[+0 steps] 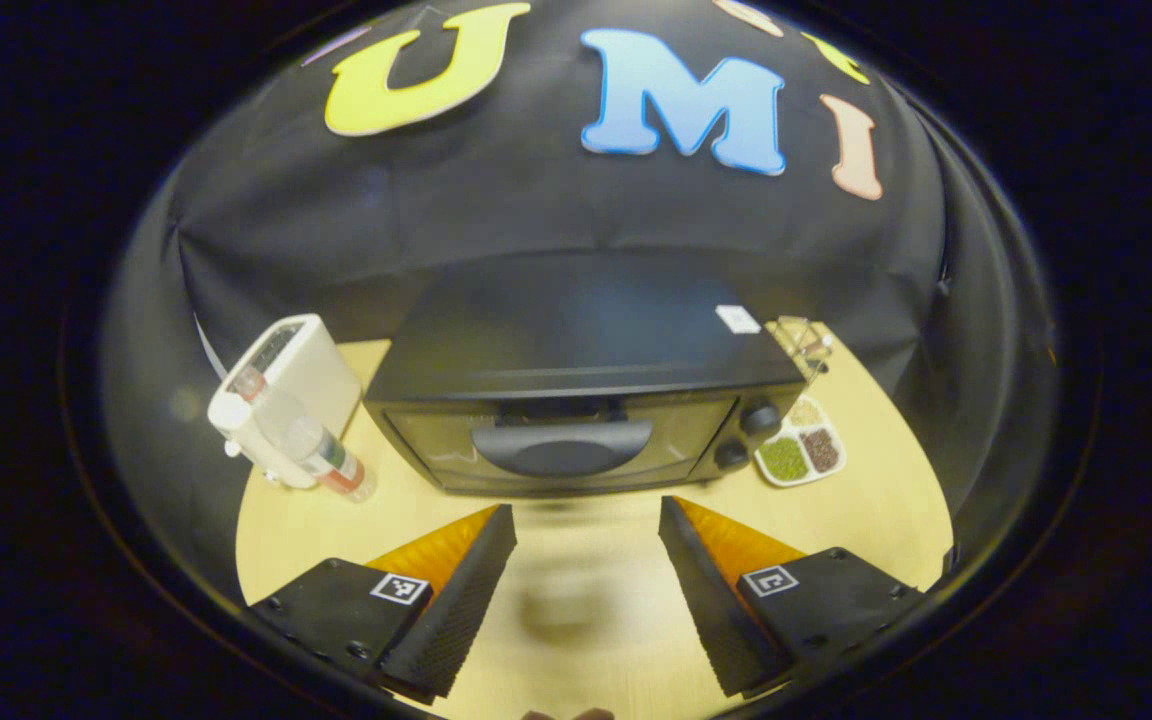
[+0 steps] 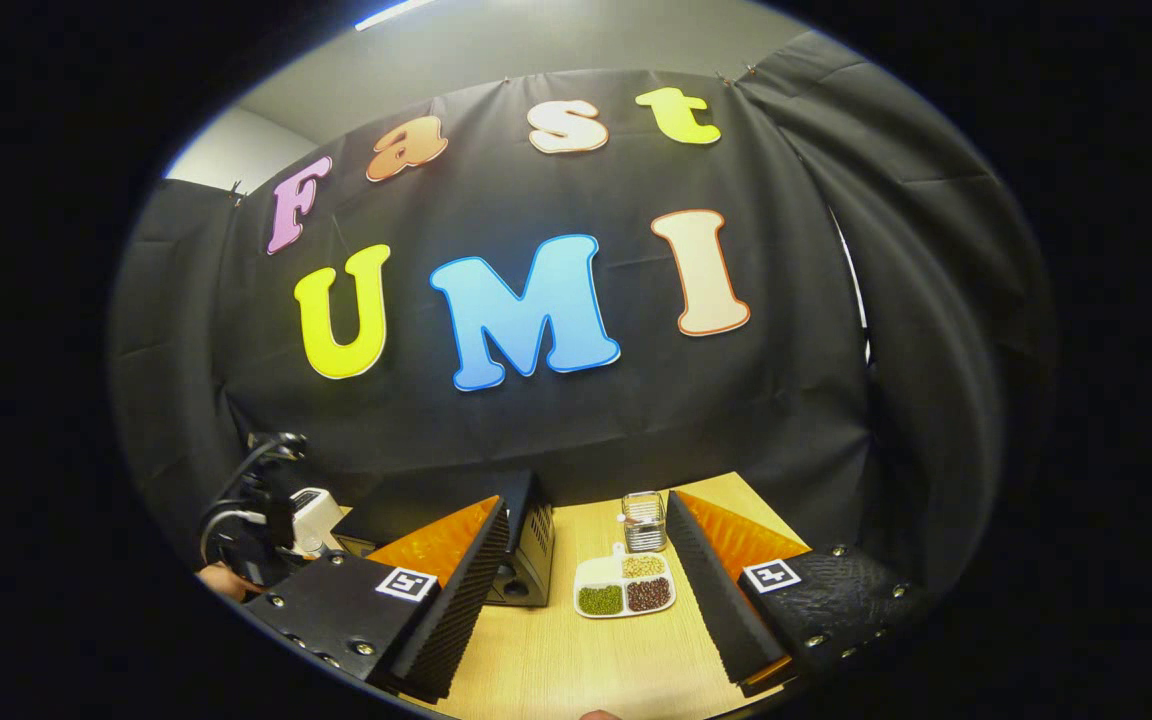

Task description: Open the electric oven with the left hand, put the food in, and close the electric oven.

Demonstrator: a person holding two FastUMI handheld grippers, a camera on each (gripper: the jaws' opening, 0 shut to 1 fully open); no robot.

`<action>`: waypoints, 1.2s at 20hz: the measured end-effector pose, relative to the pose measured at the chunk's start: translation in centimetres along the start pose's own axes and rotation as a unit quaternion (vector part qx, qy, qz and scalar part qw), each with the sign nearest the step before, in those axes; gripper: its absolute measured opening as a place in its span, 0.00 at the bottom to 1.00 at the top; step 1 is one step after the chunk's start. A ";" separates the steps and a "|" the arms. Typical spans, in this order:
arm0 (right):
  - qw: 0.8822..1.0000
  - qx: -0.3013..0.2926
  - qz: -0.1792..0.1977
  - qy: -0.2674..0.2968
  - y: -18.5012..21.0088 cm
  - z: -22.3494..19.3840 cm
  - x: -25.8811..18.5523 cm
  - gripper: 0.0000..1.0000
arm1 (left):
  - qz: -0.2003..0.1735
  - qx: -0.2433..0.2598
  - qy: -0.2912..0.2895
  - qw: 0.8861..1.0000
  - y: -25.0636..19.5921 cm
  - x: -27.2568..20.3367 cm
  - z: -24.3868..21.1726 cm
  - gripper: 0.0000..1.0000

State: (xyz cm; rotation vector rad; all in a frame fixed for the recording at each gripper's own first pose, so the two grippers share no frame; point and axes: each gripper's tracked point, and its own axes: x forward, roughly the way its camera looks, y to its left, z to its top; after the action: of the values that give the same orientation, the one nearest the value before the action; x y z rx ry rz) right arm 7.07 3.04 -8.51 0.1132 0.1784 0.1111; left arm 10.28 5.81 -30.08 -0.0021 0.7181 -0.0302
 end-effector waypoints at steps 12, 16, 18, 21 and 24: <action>0.997 -0.036 0.016 -0.066 5.4 8.5 -3.2 1.00 | -0.003 -0.016 -0.323 0.946 -2.0 -23.1 17.5 0.98; 0.996 -0.043 0.018 -0.079 6.7 9.2 -4.3 0.96 | 0.008 -0.007 -0.340 0.940 -1.3 -25.3 17.4 1.00; 0.996 -0.043 0.019 -0.079 7.3 9.2 -4.8 0.96 | 0.006 -0.016 -0.340 0.940 -0.7 -25.6 16.8 0.97; 0.996 -0.037 0.019 -0.075 8.0 8.8 -5.2 0.96 | 0.014 -0.016 -0.343 0.939 0.6 -25.9 16.5 1.00; 0.997 -0.029 0.019 -0.072 8.7 8.6 -5.7 0.96 | 0.010 -0.014 -0.338 0.941 1.4 -25.7 15.8 0.91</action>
State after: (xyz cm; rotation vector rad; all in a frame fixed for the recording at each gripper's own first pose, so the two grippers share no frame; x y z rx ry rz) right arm 2.16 10.06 1.90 0.0657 0.0296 0.1454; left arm 1.31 7.81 -1.31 -0.0319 0.0291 0.0010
